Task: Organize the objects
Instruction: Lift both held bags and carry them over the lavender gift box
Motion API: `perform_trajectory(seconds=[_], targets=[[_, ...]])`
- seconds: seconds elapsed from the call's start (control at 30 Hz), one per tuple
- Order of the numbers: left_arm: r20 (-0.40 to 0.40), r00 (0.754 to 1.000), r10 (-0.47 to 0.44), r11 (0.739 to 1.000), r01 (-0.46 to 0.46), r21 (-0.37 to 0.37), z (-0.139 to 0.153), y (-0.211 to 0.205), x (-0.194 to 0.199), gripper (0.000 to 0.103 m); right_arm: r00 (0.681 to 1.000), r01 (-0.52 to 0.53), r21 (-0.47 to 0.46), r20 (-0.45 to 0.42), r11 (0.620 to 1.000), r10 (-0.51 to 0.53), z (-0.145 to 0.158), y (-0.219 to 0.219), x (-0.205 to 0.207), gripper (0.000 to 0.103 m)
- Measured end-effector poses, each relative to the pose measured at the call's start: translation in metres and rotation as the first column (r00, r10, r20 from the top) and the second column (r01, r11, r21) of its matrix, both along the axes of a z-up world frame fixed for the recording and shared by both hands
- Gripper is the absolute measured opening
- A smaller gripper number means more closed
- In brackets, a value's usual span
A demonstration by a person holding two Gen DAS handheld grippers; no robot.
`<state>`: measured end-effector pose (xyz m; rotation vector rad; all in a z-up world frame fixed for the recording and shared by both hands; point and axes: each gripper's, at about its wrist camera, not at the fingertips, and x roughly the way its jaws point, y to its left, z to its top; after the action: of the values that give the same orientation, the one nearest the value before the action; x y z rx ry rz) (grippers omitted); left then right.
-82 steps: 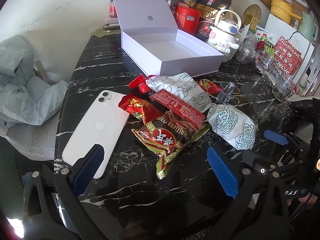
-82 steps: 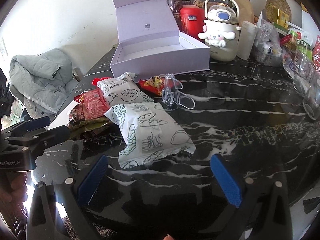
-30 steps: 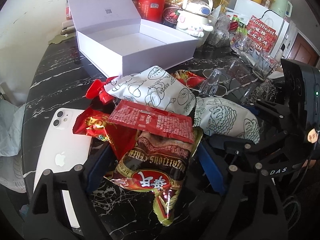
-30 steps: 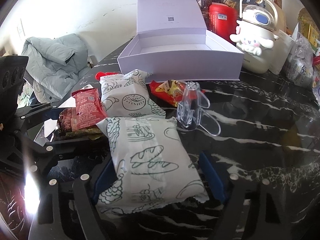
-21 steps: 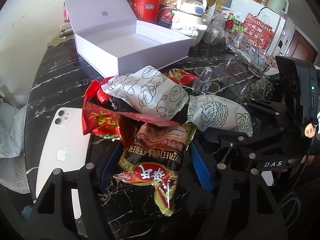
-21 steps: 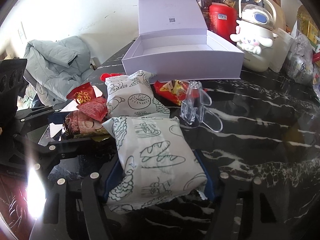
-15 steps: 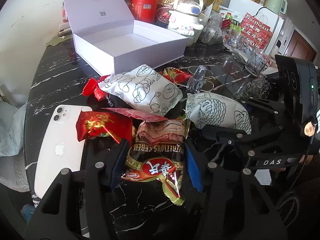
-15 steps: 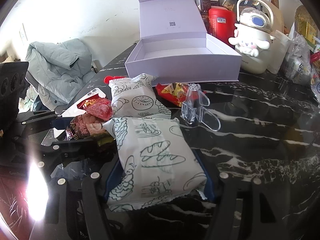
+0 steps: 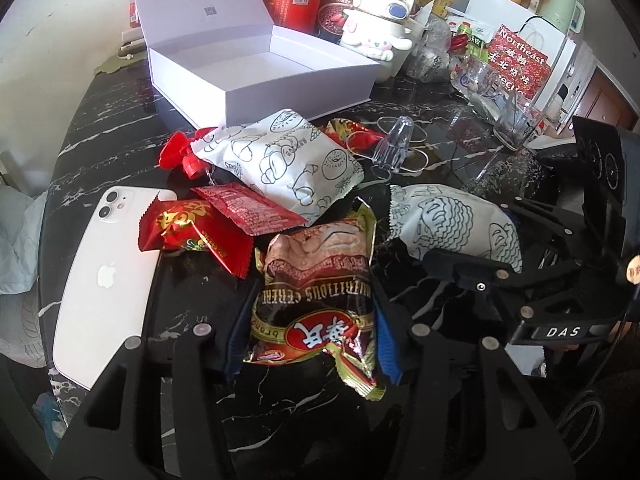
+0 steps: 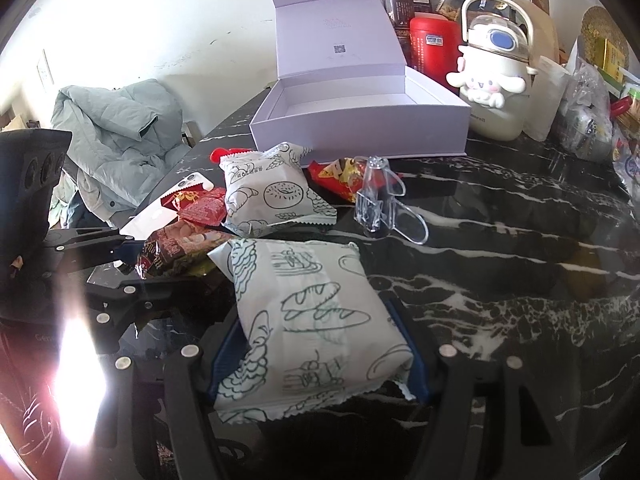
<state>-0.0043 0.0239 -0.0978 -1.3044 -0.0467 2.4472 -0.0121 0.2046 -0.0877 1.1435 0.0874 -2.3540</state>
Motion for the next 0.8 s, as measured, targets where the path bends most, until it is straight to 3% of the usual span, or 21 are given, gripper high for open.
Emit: perform_trajectory(seconds=[0.5, 0.7, 0.8], targets=[[-0.012, 1.000, -0.005, 1.000, 0.004, -0.029, -0.0068, 0.0065, -0.0072, 0.062, 0.999, -0.018, 0.016, 0.029, 1.000, 0.018, -0.0073, -0.0004, -0.0052, 0.071], [-0.020, 1.000, 0.007, 0.999, -0.007, -0.041, -0.0067, 0.0044, -0.0064, 0.050, 0.999, -0.036, 0.022, 0.016, 0.999, 0.035, -0.0096, -0.0034, -0.0057, 0.075], [-0.014, 1.000, 0.018, 0.999, -0.019, -0.030, -0.0065, 0.0016, -0.0064, 0.048, 0.999, -0.034, -0.007, 0.017, 0.999, 0.035, -0.0091, -0.0022, -0.0061, 0.068]])
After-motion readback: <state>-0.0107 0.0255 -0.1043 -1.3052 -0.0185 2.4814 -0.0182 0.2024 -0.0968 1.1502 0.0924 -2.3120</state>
